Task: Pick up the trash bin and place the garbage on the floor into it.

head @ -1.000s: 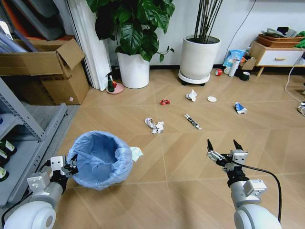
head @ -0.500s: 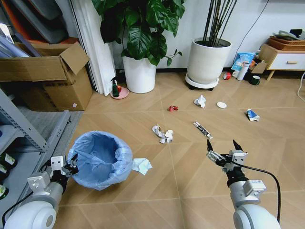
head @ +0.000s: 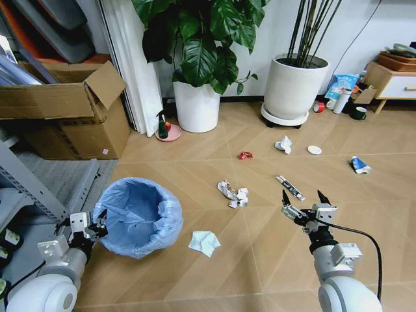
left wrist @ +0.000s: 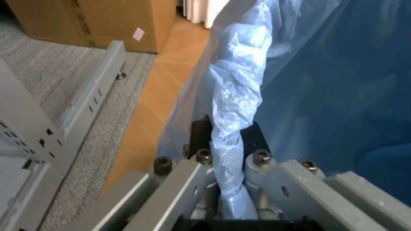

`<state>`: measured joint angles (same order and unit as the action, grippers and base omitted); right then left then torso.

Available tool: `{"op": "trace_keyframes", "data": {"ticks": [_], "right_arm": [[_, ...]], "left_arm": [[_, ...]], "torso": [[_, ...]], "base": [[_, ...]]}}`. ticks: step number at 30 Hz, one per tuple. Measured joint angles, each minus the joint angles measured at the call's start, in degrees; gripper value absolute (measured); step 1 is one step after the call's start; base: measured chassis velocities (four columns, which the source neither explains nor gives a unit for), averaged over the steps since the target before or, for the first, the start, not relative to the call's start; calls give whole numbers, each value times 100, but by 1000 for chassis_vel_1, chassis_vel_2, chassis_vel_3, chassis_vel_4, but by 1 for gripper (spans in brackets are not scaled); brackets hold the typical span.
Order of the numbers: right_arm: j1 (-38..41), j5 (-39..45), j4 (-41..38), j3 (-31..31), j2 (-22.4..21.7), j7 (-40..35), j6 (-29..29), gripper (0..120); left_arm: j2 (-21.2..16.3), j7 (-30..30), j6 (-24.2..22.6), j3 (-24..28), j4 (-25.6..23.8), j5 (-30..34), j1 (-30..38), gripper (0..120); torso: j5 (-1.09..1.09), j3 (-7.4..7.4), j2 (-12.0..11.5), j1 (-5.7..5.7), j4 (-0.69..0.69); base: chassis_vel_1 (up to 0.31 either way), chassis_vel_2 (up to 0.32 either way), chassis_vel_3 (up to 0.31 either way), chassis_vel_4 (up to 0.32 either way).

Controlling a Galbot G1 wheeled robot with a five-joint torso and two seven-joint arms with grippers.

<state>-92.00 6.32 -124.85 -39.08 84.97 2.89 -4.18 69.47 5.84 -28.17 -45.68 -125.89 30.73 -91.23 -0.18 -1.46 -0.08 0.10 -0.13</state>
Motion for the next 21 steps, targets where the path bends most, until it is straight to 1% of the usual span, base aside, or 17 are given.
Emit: {"op": "trace_keyframes", "data": {"ticks": [3, 7, 10, 11, 12, 15, 18, 21], "right_arm": [[0, 3, 55, 10, -18, 74, -22, 100], [-20, 25, 241, 34, -168, 329, -79, 100], [88, 97, 681, 81, -446, 637, -103, 100], [88, 97, 681, 81, -446, 637, -103, 100], [151, 129, 849, 117, -550, 728, -121, 100], [382, 195, 1459, 358, -915, 1052, -180, 100], [527, 185, 1734, 527, -1045, 1156, -241, 100], [886, 244, 2262, 1009, -1276, 1258, -400, 100]], "left_arm": [[25, 13, 0, -1, -40, -5, -15, 0], [23, 21, 1, 9, -58, -18, -22, 0], [-11, 9, 1, 60, -49, -24, 8, 0], [-11, 9, 1, 60, -49, -24, 8, 0], [-13, 8, 1, 65, -49, -24, 8, 0], [-28, 7, 0, 68, -38, -25, 11, 0], [-32, 4, 0, 71, -35, -25, 15, 0], [-3, -1, 0, 58, -35, -29, -4, 0]], "torso": [[0, 0, 0, 0, 0], [0, -1, 0, 1, 1], [2, 0, 0, 0, 0], [2, 0, 0, 0, 0], [1, 0, 0, 0, -1], [1, 0, 0, 0, -1], [1, 0, 0, 0, 0], [0, 0, 0, 0, 0]], "base": [[-3, 172, 6, -156], [4, 96, 25, -89], [-3, 23, 7, -8], [0, 0, 0, 0], [0, 0, 0, 0], [0, 0, 0, 0], [0, 0, 0, 0], [0, 0, 0, 0]]}}
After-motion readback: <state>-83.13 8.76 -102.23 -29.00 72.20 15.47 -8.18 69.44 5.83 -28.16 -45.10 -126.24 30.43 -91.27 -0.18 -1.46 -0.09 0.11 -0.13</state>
